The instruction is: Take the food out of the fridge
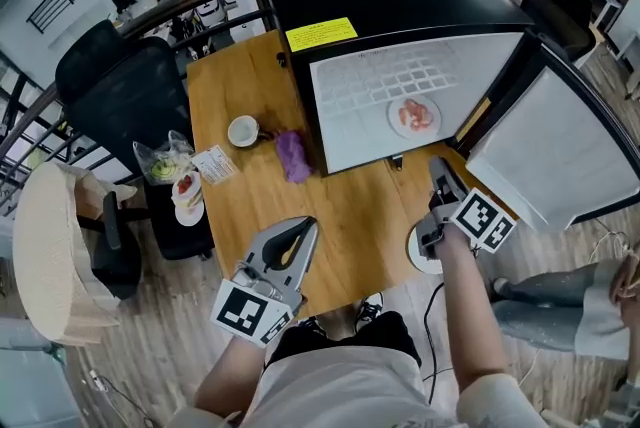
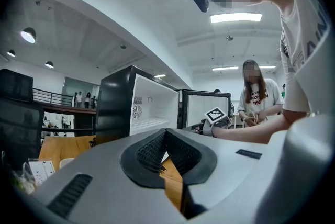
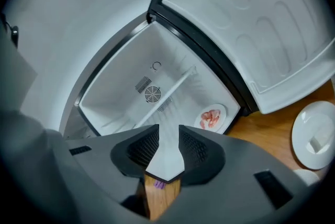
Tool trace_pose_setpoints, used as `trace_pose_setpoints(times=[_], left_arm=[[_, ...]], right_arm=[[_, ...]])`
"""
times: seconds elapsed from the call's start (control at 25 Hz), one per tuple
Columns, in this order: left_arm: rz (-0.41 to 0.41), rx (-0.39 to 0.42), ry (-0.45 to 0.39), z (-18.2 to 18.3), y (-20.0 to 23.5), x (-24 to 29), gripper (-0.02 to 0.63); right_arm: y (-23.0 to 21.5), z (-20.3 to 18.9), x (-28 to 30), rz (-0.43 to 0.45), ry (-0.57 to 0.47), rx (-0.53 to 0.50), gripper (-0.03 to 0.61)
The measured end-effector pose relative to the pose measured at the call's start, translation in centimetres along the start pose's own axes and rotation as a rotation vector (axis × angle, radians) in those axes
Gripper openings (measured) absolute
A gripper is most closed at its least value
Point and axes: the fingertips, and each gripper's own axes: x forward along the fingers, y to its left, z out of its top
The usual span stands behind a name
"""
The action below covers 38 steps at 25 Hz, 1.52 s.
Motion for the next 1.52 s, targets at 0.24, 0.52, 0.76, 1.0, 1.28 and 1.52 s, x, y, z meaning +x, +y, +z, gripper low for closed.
trace_pose_setpoints(times=[0.24, 0.52, 0.76, 1.0, 1.28, 1.52], left_arm=[[0.026, -0.022, 0.036, -1.7, 1.2, 1.9, 0.008], [0.054, -0.049, 0.068, -3.5, 2.5, 3.8, 0.008], [0.076, -0.067, 0.084, -4.8, 3.6, 4.5, 0.008], [0.083, -0.078, 0.101, -5.6, 4.0, 4.6, 0.008], [0.078, -0.08, 0.112, -5.9, 4.0, 5.1, 0.008], [0.063, -0.077, 0.119, -5.9, 3.4, 5.8, 0.008]], right_arm=[[-5.2, -0.2, 4.5, -0.045, 0.01, 0.233, 0.109], [-10.7, -1.0, 8.6, -0.124, 0.003, 0.432, 0.11], [-13.9, -1.8, 11.3, -0.169, 0.007, 0.574, 0.11], [-16.3, -2.3, 12.1, -0.215, 0.004, 0.634, 0.11], [-17.2, -2.4, 13.4, -0.233, 0.008, 0.648, 0.11], [-17.8, -2.7, 13.9, -0.24, 0.01, 0.679, 0.109]])
